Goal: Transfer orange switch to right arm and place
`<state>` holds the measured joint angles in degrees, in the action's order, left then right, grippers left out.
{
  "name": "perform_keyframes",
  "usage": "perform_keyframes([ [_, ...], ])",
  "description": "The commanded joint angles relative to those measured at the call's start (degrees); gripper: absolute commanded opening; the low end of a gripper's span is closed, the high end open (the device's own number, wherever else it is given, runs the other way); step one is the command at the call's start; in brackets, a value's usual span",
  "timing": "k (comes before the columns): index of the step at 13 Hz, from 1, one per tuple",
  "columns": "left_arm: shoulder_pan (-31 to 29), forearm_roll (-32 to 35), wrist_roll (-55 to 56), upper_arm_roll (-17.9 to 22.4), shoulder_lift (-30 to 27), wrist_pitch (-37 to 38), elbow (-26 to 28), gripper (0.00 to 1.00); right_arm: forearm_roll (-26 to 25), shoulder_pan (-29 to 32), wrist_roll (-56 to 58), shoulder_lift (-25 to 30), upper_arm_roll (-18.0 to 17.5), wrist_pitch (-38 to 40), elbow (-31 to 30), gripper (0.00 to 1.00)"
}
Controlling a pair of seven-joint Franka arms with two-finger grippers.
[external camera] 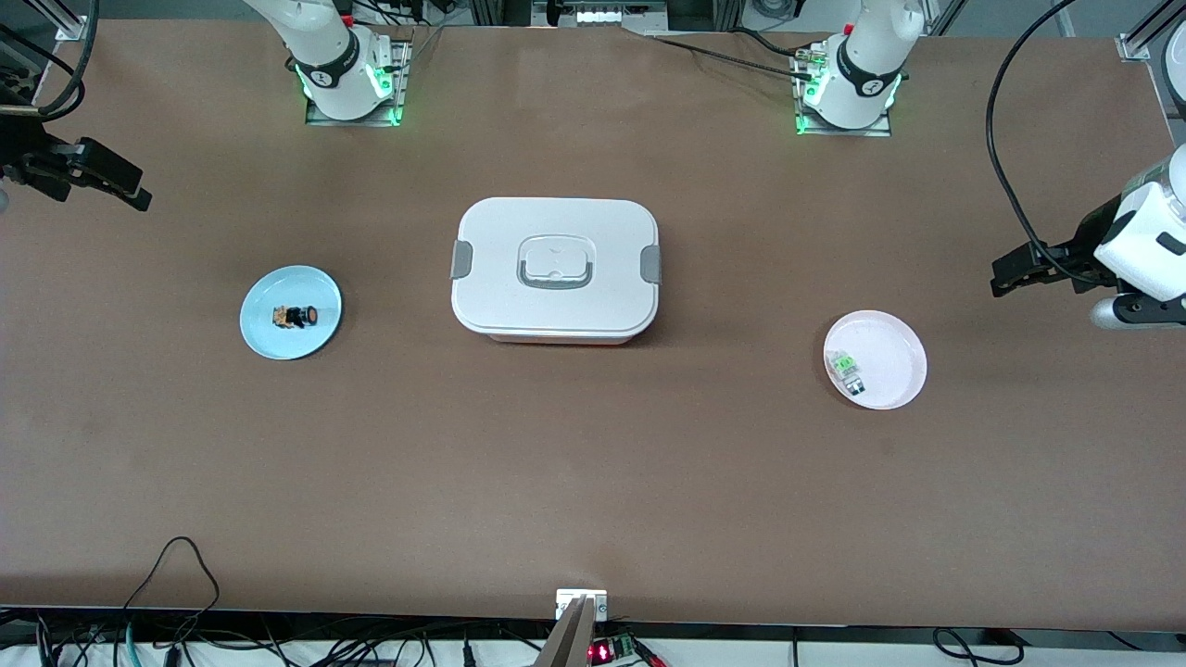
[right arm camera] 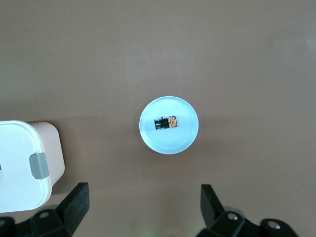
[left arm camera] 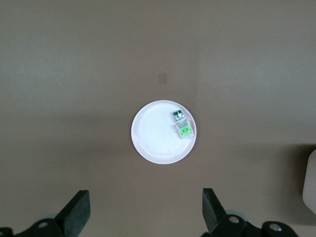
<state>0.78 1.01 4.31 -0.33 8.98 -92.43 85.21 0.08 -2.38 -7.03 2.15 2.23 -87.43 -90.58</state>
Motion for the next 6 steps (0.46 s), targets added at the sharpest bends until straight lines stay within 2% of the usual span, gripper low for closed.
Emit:
perform_keyframes([
  [1,1.06,1.1,0.35,0.51,0.34,1.03,-1.01,1.0,-0.61,-0.08,0.35,-0.92,-0.29,1.12,1.9,1.0],
  [6,1.07,0.93,0.35,0.51,0.6,0.32,-1.01,1.0,-0.52,0.19,0.7,-2.15,-0.12,1.3,3.92,1.0],
])
